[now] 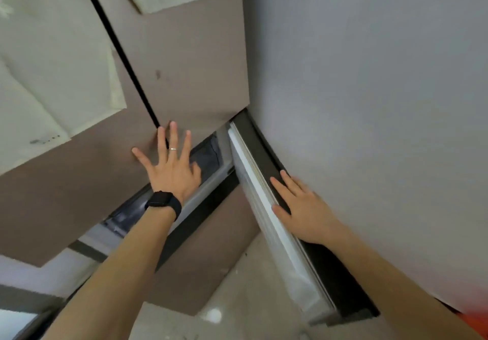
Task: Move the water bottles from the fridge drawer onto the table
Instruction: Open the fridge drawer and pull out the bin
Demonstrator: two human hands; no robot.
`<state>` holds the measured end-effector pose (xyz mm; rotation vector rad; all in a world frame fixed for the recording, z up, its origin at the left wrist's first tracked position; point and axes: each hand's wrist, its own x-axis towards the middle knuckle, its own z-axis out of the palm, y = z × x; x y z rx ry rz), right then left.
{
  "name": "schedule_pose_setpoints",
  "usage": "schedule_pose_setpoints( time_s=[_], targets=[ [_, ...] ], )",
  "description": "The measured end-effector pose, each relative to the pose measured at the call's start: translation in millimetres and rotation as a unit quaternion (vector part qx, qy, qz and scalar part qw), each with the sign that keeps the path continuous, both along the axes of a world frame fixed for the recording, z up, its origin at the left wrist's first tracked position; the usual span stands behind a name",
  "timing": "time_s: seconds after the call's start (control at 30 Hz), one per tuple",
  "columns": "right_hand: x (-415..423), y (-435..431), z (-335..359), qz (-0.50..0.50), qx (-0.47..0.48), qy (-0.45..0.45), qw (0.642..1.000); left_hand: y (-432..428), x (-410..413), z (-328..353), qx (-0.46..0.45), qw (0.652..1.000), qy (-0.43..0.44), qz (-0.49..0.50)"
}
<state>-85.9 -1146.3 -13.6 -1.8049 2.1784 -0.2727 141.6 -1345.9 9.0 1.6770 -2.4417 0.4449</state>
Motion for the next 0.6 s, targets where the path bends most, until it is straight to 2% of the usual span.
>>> schedule_pose_setpoints(
  time_s=[0.13, 0.37, 0.6],
  targets=[
    [-39, 19, -4, -0.067, -0.005, 0.064, 0.996, -2, -26, -9, 0.030, 0.999, 0.019, 0.033],
    [-80, 20, -8, -0.153, -0.016, 0.158, 0.975, -7, -40, -19, 0.025, 0.997, 0.037, 0.060],
    [-99, -4, -18, -0.228, -0.040, 0.170, 0.958, -9, -23, -29, -0.001, 0.998, 0.053, 0.029]
  ],
)
